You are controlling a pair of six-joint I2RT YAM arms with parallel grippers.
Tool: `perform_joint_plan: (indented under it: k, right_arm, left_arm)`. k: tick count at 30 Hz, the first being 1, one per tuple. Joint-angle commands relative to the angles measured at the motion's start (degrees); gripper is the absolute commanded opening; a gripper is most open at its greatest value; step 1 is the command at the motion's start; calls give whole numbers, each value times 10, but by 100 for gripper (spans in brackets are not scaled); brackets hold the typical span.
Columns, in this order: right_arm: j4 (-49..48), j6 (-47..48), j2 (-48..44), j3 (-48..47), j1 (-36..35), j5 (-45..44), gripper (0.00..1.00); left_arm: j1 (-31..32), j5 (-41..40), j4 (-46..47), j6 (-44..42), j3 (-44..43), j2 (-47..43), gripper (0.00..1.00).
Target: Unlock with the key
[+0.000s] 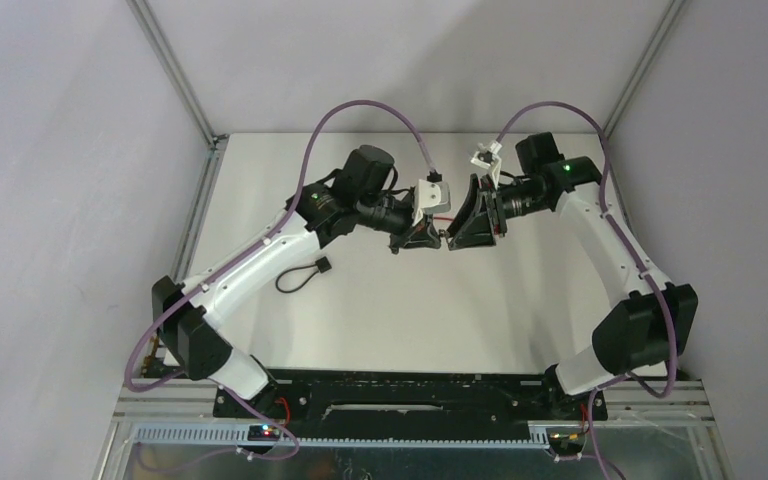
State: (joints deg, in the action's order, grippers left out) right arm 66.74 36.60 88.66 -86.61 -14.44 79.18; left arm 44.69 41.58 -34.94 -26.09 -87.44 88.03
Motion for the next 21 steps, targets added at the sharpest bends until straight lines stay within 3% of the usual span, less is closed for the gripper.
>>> perform_joint_plan:
  k: [1, 4, 8, 16, 21]
  right_arm:
    - [-121, -79, -62, 32, -9, -53, 55]
    - [-136, -93, -74, 36, -11, -56, 62]
    - [-164, -113, -85, 42, -20, -76, 64]
    - [-181, -103, -85, 69, -38, -77, 63]
    - [-185, -91, -89, 84, -59, -66, 57]
  left_arm:
    - [2, -29, -3, 40, -35, -23, 0]
    - [3, -36, -23, 42, -40, -16, 0]
    - [4, -26, -28, 44, -32, -16, 0]
    - [4, 25, -2, 60, -12, -36, 0]
    - [4, 45, 9, 72, -4, -41, 0]
